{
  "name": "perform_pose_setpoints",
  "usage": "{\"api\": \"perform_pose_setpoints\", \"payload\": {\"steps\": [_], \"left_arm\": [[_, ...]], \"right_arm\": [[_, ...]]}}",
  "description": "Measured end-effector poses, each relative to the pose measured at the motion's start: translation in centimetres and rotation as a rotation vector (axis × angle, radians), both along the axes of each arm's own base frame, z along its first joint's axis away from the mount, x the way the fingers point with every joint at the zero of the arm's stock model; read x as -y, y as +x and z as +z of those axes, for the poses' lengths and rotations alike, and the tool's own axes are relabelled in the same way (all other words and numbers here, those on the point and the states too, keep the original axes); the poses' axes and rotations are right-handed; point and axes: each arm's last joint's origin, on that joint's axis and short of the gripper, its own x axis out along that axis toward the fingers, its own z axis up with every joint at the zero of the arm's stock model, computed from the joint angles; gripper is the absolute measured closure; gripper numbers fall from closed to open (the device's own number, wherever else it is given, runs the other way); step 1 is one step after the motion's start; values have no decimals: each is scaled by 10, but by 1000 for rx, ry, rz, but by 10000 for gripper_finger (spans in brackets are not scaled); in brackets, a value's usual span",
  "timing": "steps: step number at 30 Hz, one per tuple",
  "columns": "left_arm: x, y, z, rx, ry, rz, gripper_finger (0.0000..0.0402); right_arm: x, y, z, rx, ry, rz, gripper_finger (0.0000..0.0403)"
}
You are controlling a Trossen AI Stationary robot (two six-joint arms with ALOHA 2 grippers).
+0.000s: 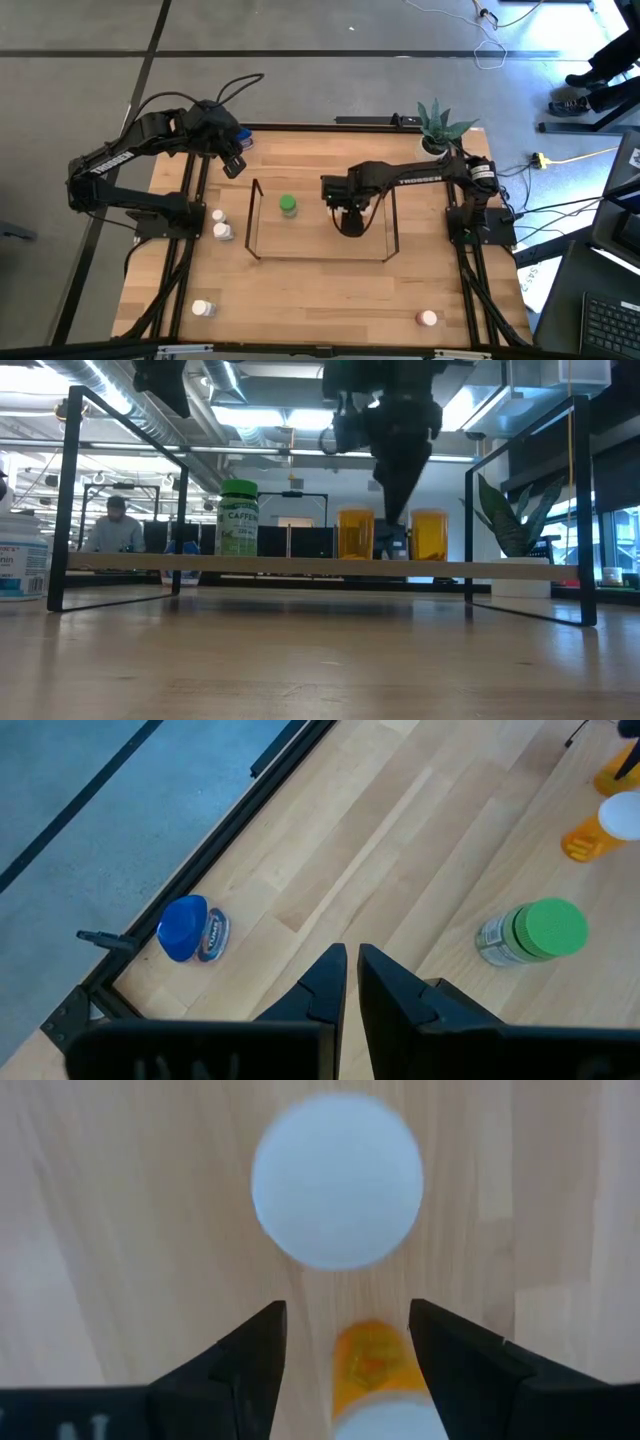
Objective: Pick and place medicine bottles onto shelf by color
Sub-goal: Adjust the pill bottles on the shelf
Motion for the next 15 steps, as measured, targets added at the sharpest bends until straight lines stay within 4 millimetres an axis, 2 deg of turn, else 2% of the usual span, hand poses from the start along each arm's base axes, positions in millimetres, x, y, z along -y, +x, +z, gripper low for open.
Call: {"api": "perform_pose_setpoints", "payload": {"steps": [8, 15], "left_arm": [[0, 0, 0, -1, -1, 0, 376], [0, 0, 0, -1, -1, 1, 376]], "right_arm": [[0, 15, 28, 154, -20, 52, 189], [3, 38, 44, 407, -75, 108, 189]]}}
